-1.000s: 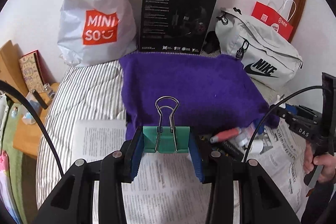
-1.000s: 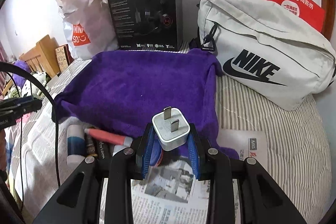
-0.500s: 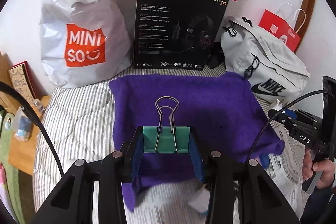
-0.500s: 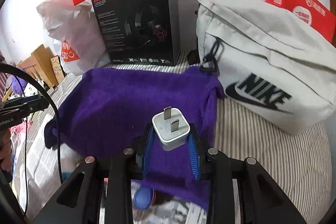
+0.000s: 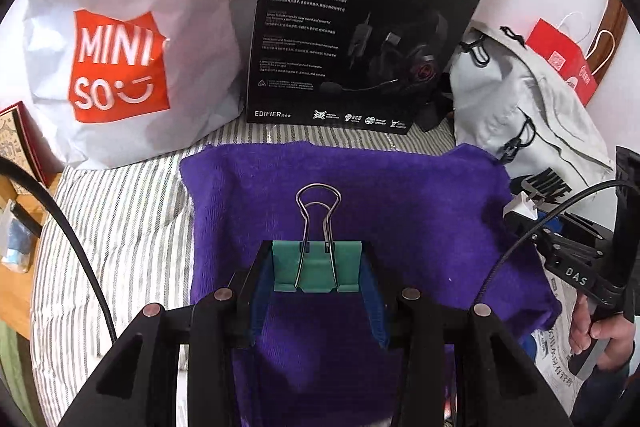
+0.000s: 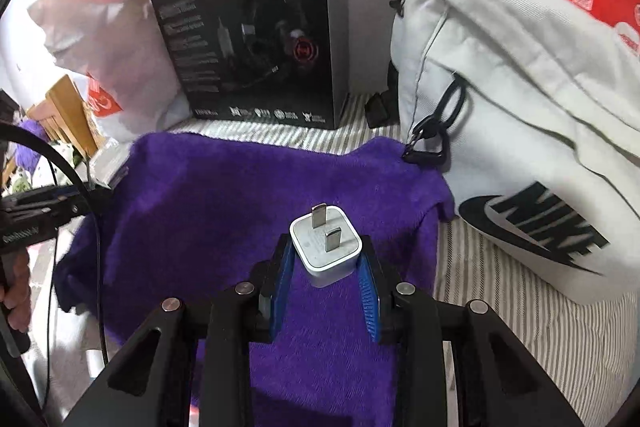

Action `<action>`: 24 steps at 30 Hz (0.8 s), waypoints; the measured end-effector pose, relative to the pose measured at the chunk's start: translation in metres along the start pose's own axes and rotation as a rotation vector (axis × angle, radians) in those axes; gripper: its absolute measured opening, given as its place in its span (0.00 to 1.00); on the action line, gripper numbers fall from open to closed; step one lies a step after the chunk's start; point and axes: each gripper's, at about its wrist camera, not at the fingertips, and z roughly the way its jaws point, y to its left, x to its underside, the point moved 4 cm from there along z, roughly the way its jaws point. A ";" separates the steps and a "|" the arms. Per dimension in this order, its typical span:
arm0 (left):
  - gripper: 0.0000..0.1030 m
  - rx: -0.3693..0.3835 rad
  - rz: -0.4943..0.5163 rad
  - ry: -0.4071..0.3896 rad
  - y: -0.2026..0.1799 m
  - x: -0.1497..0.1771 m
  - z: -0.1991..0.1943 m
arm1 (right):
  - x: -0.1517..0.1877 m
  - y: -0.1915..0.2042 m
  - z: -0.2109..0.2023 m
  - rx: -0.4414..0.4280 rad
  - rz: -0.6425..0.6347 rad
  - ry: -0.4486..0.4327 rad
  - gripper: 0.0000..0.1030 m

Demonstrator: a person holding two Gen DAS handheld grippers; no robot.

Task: Organize rigid objects
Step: 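Carry the clip onto the purple towel and release it while the right gripper places the charger there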

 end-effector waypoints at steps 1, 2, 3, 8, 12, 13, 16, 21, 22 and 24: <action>0.38 -0.003 -0.002 0.005 0.001 -0.002 0.004 | -0.001 -0.001 0.006 0.012 -0.002 0.006 0.30; 0.38 -0.005 -0.005 0.008 0.002 -0.004 0.007 | -0.002 -0.002 0.011 0.019 -0.006 0.017 0.30; 0.38 -0.003 -0.001 0.016 0.002 -0.005 0.011 | -0.003 -0.002 0.016 0.020 -0.009 0.023 0.30; 0.38 -0.016 0.006 0.046 0.004 -0.011 0.027 | -0.010 -0.007 0.037 0.047 -0.008 0.069 0.30; 0.38 -0.024 0.000 0.078 0.005 -0.012 0.041 | -0.012 -0.010 0.051 0.050 0.000 0.102 0.30; 0.38 -0.029 0.001 0.085 0.005 -0.013 0.044 | -0.012 -0.010 0.053 0.051 0.001 0.106 0.30; 0.38 -0.046 0.012 0.109 0.004 -0.012 0.052 | -0.012 -0.010 0.059 0.053 0.001 0.133 0.30; 0.38 -0.072 0.019 0.143 0.004 -0.009 0.064 | -0.011 -0.010 0.063 0.046 0.003 0.156 0.30; 0.38 -0.075 0.024 0.144 0.004 -0.009 0.065 | -0.011 -0.010 0.063 0.047 -0.001 0.159 0.30; 0.38 -0.083 0.029 0.147 0.003 -0.010 0.067 | -0.011 -0.009 0.063 0.051 -0.009 0.164 0.30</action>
